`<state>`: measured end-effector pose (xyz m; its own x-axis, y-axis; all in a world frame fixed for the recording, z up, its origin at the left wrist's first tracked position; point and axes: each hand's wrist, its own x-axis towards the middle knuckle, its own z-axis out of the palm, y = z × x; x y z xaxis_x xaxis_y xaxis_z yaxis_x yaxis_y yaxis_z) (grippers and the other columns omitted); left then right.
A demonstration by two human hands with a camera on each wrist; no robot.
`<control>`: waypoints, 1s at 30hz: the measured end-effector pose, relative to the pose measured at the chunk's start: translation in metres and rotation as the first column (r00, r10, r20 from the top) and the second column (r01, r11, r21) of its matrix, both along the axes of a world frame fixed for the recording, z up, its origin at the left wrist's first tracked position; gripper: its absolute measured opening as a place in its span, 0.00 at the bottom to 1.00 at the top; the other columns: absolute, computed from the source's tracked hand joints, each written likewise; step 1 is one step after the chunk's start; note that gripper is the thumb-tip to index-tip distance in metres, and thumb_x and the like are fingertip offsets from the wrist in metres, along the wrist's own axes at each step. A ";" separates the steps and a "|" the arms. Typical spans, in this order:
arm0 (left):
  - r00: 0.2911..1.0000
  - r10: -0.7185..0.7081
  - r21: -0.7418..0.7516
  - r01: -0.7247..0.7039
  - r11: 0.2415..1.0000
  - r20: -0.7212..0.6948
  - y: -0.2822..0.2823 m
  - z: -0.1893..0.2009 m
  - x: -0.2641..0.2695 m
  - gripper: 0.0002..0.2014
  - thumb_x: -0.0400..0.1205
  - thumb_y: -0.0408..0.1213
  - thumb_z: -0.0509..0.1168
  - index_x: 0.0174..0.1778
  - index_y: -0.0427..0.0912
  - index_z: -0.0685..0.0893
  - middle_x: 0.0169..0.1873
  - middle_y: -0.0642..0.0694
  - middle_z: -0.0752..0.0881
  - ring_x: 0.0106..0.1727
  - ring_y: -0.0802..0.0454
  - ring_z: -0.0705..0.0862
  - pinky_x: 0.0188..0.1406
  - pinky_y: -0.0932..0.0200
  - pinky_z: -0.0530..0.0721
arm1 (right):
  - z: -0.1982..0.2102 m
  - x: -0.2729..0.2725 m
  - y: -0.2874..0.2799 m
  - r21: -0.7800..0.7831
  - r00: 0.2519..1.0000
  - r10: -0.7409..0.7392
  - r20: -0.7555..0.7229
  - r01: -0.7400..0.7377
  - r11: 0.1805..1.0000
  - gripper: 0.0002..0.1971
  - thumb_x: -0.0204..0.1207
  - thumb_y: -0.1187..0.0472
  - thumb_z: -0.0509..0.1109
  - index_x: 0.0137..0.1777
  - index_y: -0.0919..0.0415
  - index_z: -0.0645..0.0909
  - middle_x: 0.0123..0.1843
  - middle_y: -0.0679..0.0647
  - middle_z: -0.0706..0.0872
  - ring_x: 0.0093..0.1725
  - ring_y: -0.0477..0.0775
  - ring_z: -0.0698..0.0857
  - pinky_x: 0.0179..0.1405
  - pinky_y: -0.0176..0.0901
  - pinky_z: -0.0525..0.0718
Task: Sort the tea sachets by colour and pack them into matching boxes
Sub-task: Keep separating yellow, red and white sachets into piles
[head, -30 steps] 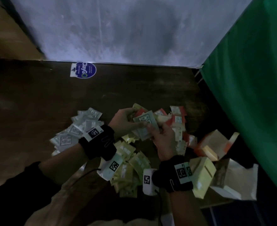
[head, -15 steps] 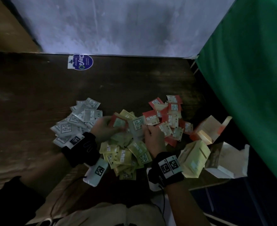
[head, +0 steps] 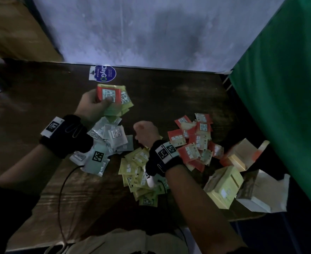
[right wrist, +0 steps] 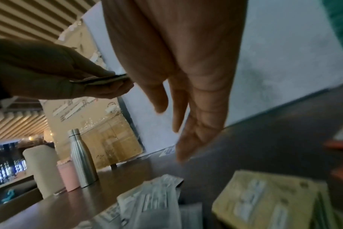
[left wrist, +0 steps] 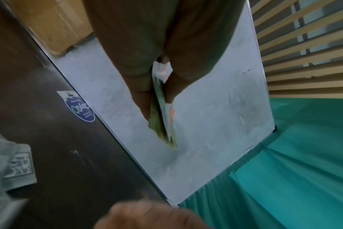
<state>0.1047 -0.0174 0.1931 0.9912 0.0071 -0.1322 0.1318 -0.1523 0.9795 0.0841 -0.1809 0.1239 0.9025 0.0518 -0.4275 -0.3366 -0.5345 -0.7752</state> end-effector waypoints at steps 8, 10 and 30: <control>0.952 -0.300 -0.144 0.290 0.946 -0.056 -0.046 -0.030 -0.015 0.11 0.81 0.27 0.63 0.58 0.40 0.81 0.48 0.46 0.88 0.47 0.53 0.89 0.48 0.55 0.88 | 0.021 -0.015 -0.039 0.478 0.913 -0.396 0.101 0.305 0.824 0.12 0.82 0.57 0.66 0.59 0.63 0.83 0.54 0.62 0.89 0.54 0.62 0.88 0.52 0.60 0.89; 0.920 -0.388 -0.200 0.371 0.907 -0.053 -0.058 -0.035 -0.019 0.17 0.82 0.25 0.60 0.66 0.42 0.76 0.56 0.44 0.85 0.54 0.53 0.87 0.56 0.54 0.86 | 0.017 -0.021 -0.050 0.508 0.898 -0.434 0.072 0.341 0.791 0.10 0.82 0.60 0.66 0.59 0.63 0.83 0.53 0.61 0.89 0.53 0.63 0.88 0.50 0.61 0.89; 0.974 0.028 -0.096 -0.051 0.994 -0.223 -0.022 -0.065 0.007 0.12 0.85 0.37 0.60 0.62 0.38 0.79 0.50 0.44 0.84 0.45 0.54 0.85 0.44 0.57 0.86 | -0.058 -0.070 -0.063 0.045 0.983 -0.184 -0.002 0.183 0.982 0.07 0.76 0.60 0.73 0.42 0.65 0.86 0.37 0.57 0.87 0.37 0.50 0.83 0.38 0.45 0.79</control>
<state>0.1115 -0.0391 0.1277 0.9364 0.0212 -0.3504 0.3510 -0.0449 0.9353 0.0141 -0.2438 0.0660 0.8996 -0.0958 -0.4262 -0.4237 -0.4286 -0.7980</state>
